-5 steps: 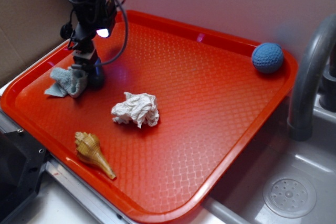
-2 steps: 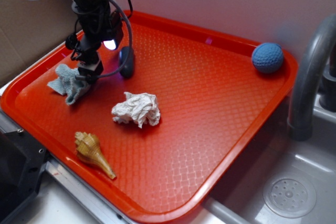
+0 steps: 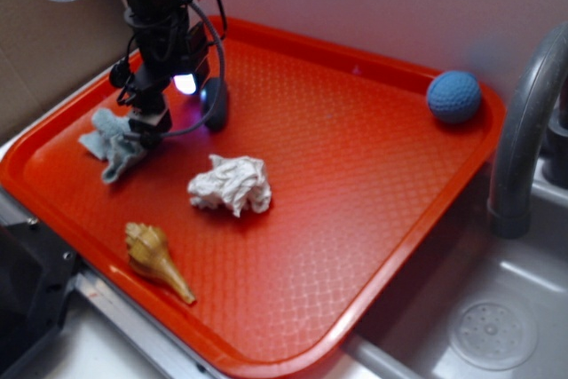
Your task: Grab the plastic pickle.
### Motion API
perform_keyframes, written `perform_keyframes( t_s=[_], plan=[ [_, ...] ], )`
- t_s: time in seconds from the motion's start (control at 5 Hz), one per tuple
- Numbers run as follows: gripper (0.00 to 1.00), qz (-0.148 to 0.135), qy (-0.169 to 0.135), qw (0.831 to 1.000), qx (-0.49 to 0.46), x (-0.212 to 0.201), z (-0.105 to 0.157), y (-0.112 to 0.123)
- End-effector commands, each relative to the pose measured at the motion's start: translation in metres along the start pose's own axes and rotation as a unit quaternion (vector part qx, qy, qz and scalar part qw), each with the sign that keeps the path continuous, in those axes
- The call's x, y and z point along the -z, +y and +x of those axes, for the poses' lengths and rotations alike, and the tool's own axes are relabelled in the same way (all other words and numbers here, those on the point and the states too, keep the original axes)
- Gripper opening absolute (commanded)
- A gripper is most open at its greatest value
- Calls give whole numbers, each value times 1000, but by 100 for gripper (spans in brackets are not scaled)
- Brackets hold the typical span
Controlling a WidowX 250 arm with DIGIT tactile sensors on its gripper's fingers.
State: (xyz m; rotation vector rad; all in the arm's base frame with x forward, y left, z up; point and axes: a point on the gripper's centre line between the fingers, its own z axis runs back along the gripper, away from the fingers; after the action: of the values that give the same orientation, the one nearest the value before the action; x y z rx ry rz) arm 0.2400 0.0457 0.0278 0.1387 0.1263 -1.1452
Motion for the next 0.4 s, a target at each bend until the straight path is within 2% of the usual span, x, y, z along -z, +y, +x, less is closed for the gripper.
perform_keyframes(
  t_s=[0.0,0.2],
  plan=[
    [100,18,-13,1000,19,-9,5,-2],
    [100,-29,-52,996,-63,-25,-15,8]
  ],
)
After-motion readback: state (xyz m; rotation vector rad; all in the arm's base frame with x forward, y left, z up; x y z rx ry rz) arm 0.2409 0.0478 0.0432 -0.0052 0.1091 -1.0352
